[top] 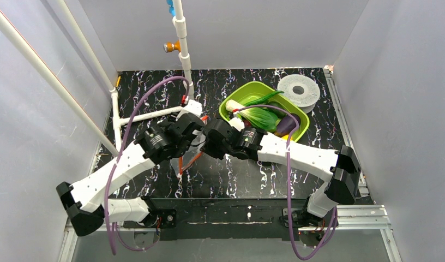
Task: Place the food in the zip-top bag and seal the zipper
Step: Open the zipper of the food storage bag.
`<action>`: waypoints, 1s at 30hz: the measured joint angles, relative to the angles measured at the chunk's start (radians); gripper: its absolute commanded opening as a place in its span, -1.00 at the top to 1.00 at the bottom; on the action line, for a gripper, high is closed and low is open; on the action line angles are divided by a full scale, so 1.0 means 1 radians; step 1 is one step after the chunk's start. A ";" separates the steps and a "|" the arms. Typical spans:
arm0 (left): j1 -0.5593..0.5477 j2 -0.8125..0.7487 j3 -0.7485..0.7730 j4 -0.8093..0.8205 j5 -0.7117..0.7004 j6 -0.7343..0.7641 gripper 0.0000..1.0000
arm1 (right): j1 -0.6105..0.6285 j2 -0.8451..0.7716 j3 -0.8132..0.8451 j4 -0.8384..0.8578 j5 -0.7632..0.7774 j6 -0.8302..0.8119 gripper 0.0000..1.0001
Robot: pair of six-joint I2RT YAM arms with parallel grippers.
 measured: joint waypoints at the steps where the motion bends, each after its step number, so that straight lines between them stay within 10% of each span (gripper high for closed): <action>1: -0.002 -0.017 0.007 -0.006 0.003 0.003 0.04 | 0.000 0.000 0.000 0.001 0.000 0.000 0.97; 17: -0.003 -0.297 0.021 -0.046 0.314 -0.115 -0.14 | 0.000 0.008 -0.003 0.104 -0.039 -0.190 0.97; 25: -0.003 -0.292 -0.078 0.000 0.432 -0.173 0.43 | 0.000 -0.003 -0.085 0.239 -0.093 -0.419 0.97; 30: -0.003 -0.280 -0.106 0.019 0.442 -0.184 0.46 | 0.000 -0.005 -0.096 0.269 -0.118 -0.475 0.97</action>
